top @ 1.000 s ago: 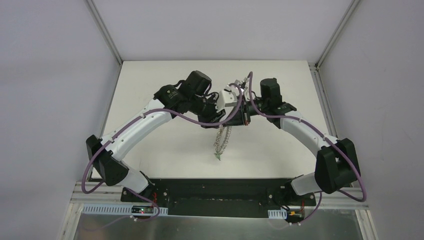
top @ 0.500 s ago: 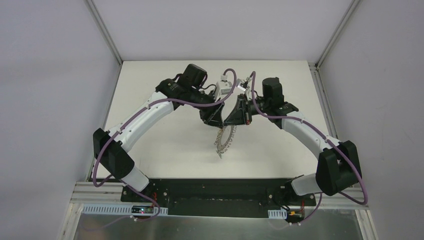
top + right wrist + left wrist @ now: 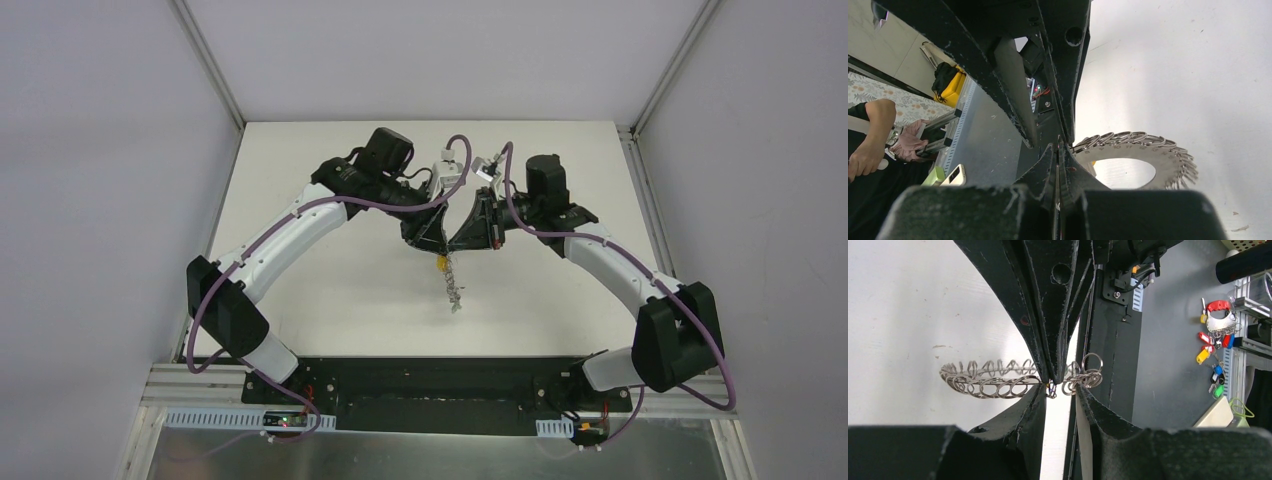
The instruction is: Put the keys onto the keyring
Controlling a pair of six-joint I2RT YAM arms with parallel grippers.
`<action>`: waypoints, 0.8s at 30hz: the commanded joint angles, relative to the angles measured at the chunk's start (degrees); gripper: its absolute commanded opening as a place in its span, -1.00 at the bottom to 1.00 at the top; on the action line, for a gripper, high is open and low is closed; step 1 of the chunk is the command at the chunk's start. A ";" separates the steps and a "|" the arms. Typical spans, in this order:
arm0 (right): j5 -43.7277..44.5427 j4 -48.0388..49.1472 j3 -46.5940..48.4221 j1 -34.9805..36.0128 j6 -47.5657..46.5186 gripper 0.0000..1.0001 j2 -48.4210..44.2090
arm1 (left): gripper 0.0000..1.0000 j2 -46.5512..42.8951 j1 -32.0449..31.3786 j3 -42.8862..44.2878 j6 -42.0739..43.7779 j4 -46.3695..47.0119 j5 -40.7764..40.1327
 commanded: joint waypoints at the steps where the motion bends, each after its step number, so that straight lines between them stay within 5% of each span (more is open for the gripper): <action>1: -2.32 4.46 -0.07 -0.58 1.17 -1.00 -2.75 | -0.43 0.09 0.49 -0.65 0.33 0.43 2.77; 11: -2.34 5.57 -0.44 -0.86 2.25 -1.00 -2.75 | -0.43 0.62 0.74 -1.62 -0.22 0.74 2.47; 24: -1.99 6.16 -0.85 -0.83 2.59 -1.00 -2.77 | -0.84 2.70 0.84 0.62 -2.14 1.33 4.58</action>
